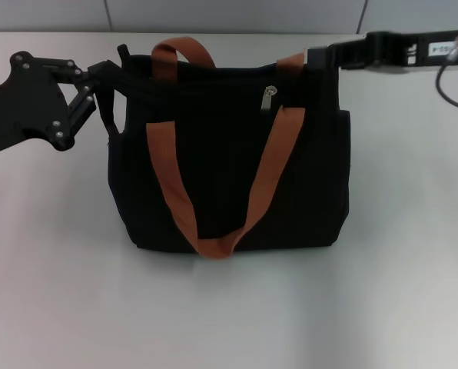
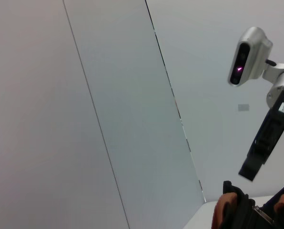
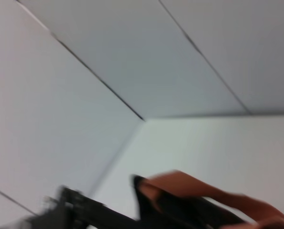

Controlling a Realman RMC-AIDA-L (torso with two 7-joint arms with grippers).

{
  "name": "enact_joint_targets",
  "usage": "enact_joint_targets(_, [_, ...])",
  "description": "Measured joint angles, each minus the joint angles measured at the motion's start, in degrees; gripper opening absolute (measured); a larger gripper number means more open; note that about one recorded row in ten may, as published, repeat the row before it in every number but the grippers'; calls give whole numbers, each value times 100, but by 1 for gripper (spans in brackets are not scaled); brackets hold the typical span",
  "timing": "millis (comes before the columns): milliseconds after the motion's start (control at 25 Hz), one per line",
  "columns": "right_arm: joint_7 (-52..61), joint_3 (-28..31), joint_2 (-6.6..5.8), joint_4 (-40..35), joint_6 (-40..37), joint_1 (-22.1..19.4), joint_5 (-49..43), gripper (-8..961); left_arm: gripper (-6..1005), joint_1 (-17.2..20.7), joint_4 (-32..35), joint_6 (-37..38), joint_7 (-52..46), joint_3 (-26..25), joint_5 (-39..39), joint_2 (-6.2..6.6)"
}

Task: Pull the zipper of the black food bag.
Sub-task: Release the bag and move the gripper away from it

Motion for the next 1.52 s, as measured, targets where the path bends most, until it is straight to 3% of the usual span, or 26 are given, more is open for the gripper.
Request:
enact_joint_targets(280, [-1270, 416, -16, 535, -301, -176, 825, 199, 23, 9, 0, 13, -26, 14, 3, -16])
enact_joint_targets(520, [-3960, 884, -89, 1720, -1721, -125, 2028, 456, 23, 37, -16, 31, -52, 41, 4, -43])
enact_joint_targets(560, [-4635, 898, -91, 1884, -1976, -161, 2048, 496, 23, 39, -22, 34, -101, 43, 4, -44])
enact_joint_targets(680, [-5088, 900, -86, 2002, -2160, -209, 2045, 614, 23, 39, -20, 35, -131, 43, 4, -44])
enact_joint_targets(720, [-5982, 888, -68, 2279, -2475, -328, 2015, 654, 23, 40, -13, 36, -169, 44, 5, -45])
enact_joint_targets(760, [-5982, 888, -68, 2279, -2475, -328, 2015, 676, 23, 40, -13, 36, -169, 44, 5, -45])
enact_joint_targets(920, [-7983, 827, -37, 3081, -2894, -724, 1719, 762, 23, 34, -14, 36, -306, 44, 26, -35])
enact_joint_targets(1160, [-8559, 868, -29, 3614, -2864, -967, 894, 762, 23, 30, -13, 47, -395, 50, 35, -10])
enact_joint_targets(1320, [-9000, 897, -27, 4192, -2386, -1025, 207, 762, 23, 38, -14, 57, -481, 53, 47, -1])
enact_joint_targets(1520, [-9274, 878, -28, 4450, -2046, -1028, 92, 762, 23, 41, -36, 60, -491, 53, 48, 0])
